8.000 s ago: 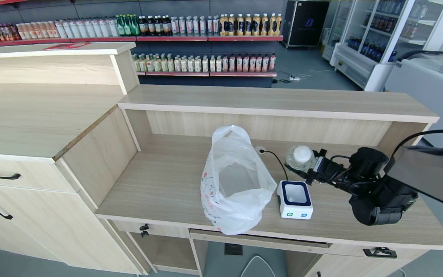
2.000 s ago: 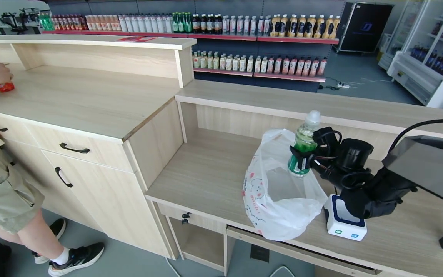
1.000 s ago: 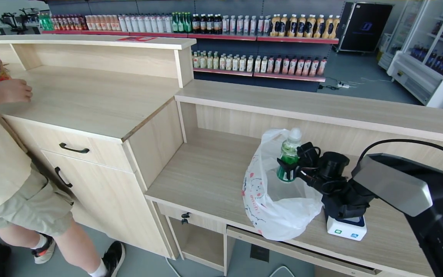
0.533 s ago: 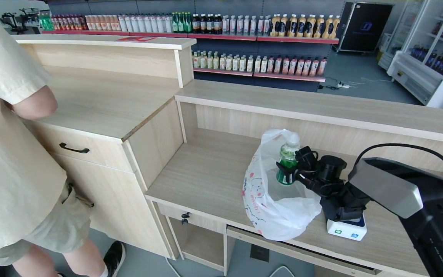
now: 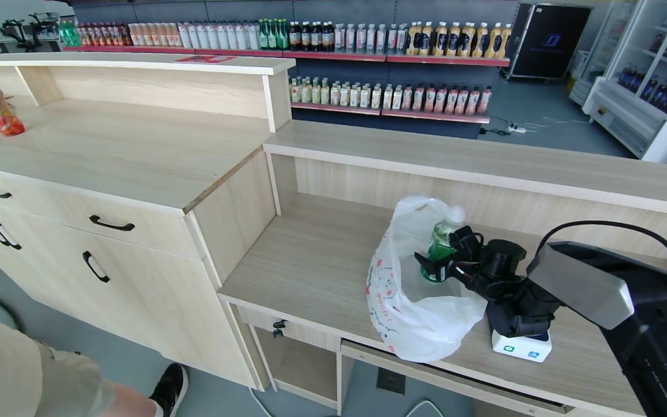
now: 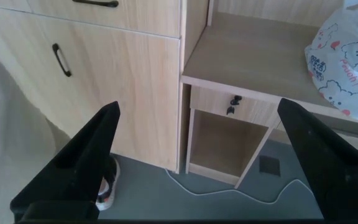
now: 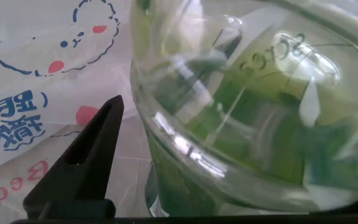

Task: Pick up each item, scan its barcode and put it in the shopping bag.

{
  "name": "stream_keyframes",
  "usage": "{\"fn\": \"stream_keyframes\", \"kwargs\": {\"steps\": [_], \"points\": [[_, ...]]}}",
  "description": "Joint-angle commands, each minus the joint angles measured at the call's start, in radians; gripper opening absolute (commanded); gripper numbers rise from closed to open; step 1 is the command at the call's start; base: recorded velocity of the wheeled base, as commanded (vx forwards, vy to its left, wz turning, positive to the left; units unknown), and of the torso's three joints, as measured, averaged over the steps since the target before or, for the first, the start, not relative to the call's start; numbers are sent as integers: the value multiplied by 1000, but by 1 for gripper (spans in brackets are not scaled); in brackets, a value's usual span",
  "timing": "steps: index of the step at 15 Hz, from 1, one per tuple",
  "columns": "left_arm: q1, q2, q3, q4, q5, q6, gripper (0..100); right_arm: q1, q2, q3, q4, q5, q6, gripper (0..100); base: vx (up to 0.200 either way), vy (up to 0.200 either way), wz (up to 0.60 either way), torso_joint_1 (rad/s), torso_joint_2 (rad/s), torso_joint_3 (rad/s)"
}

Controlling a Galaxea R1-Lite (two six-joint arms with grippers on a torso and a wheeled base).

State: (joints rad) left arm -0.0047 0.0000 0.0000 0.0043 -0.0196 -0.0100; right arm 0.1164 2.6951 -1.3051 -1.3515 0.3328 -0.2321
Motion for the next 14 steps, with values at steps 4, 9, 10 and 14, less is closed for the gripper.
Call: {"fn": "stream_keyframes", "kwargs": {"steps": [4, 9, 10, 14], "points": [[0, 0, 0, 0, 0, -1, 100, 2, -17, 9, 5, 2, 4, 100, 0, 0, 0, 0, 0, 0], [0, 2, 0, 0, 0, -1, 100, 6, -250, 150, 57, 95, 11, 100, 0, 0, 0, 0, 0, 0], [0, 2, 0, 0, 0, -1, 100, 6, -302, 191, 68, 101, 11, 100, 0, 0, 0, 0, 0, 0], [0, 2, 0, 0, 0, -1, 100, 2, -511, 380, 91, 98, 16, 100, 0, 0, 0, 0, 0, 0]]}}
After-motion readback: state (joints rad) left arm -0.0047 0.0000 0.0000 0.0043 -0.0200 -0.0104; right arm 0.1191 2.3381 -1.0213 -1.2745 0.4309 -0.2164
